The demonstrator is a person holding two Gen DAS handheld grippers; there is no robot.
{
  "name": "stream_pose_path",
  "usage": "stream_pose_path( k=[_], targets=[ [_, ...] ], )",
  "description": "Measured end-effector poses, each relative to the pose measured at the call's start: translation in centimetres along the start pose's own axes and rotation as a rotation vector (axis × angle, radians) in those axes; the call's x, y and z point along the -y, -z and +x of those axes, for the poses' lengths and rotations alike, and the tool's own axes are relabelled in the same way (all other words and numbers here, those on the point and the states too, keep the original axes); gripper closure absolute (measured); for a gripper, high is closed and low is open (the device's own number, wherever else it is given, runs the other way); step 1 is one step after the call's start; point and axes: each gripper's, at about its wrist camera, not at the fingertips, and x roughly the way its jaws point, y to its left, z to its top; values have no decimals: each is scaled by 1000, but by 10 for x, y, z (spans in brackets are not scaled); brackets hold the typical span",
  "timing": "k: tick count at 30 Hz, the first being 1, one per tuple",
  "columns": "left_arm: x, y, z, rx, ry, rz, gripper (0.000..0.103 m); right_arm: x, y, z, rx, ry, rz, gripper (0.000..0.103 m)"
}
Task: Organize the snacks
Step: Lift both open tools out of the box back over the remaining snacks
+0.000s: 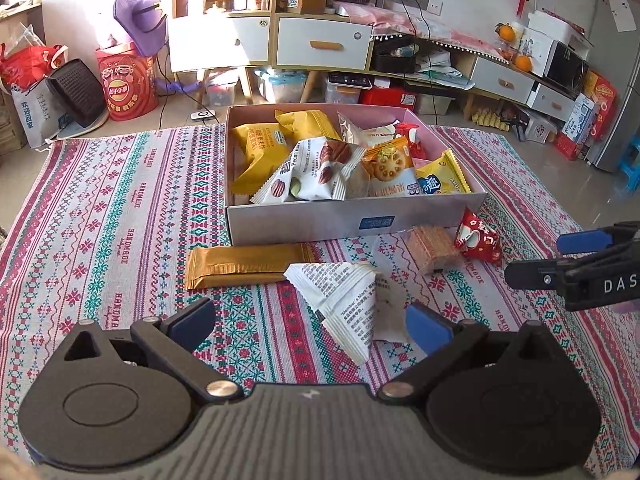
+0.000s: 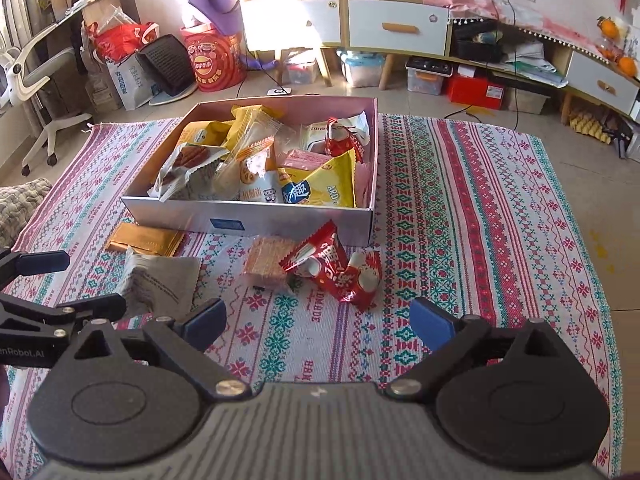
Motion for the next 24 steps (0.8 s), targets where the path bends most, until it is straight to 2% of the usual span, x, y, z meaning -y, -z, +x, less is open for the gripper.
stream_pose_path(
  k=[8,16,20,24],
  targets=[
    [1,2,15,-8,76,-92,0,16,5,14,-23,43,31,5],
    [6,0,26,-13,95,-128,1,13,2,26,-32,66,-9,5],
    [9,-2,30,-18,100,-131,5,13,-1,35,-25,102,-38,5],
    [10,-3,31,-29,93,-127,12,13,-5,46,-21,94,-82,6]
  ],
)
